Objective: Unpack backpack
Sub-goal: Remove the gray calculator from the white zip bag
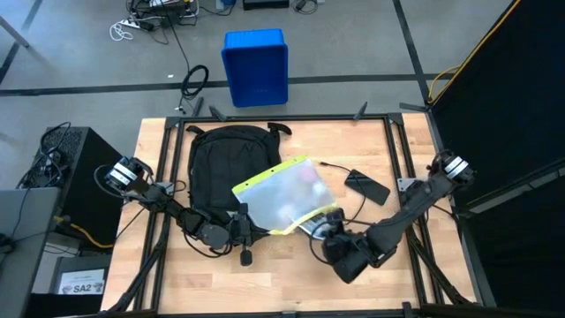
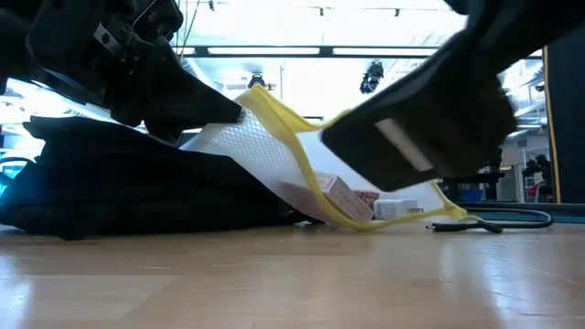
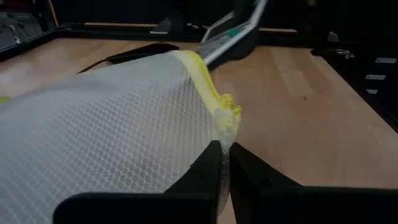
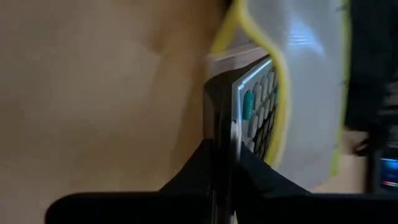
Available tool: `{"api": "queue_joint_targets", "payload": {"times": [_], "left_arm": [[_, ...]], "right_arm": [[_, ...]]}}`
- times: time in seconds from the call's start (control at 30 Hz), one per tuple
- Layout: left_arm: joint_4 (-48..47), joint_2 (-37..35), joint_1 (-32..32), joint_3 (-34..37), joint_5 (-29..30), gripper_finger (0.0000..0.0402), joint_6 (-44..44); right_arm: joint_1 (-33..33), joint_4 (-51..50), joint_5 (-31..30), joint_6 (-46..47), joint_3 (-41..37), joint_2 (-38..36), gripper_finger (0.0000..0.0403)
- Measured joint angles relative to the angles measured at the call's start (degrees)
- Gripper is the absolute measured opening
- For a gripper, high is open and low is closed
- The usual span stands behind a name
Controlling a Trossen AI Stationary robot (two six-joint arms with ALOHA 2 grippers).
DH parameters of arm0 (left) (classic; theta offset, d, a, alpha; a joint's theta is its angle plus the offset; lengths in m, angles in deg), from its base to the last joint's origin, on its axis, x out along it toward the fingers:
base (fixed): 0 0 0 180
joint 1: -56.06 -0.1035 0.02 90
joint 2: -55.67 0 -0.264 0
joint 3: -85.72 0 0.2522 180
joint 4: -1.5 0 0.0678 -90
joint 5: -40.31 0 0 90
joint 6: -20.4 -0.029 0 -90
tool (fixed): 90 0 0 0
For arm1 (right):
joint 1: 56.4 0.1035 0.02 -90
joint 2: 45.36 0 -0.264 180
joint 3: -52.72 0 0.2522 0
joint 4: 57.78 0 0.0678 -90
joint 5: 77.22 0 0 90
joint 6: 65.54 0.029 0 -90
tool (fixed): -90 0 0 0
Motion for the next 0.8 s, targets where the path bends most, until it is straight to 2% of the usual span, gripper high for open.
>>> {"api": "queue_joint_targets", "payload": {"times": [0.2, 0.47, 0.6, 0.8], "left_arm": [[0.0, 0.0, 0.0, 0.0, 0.0, 0.0, 0.0], [0.0, 0.0, 0.0, 0.0, 0.0, 0.0, 0.0], [0.0, 0.0, 0.0, 0.0, 0.0, 0.0, 0.1], [0.0, 0.0, 0.0, 0.0, 0.0, 0.0, 0.1]], "right_arm": [[3.1, -13.8, 10.6, 11.0, 5.4, 0.0, 0.0002], [4.1, -37.4, 13.4, 31.3, 6.2, 0.0, 0.0002], [2.6, -37.9, 17.3, 33.6, 3.5, -0.1, 0.0002], [-0.9, -33.1, 22.4, 32.8, -3.1, 0.0, 0.0002]]}}
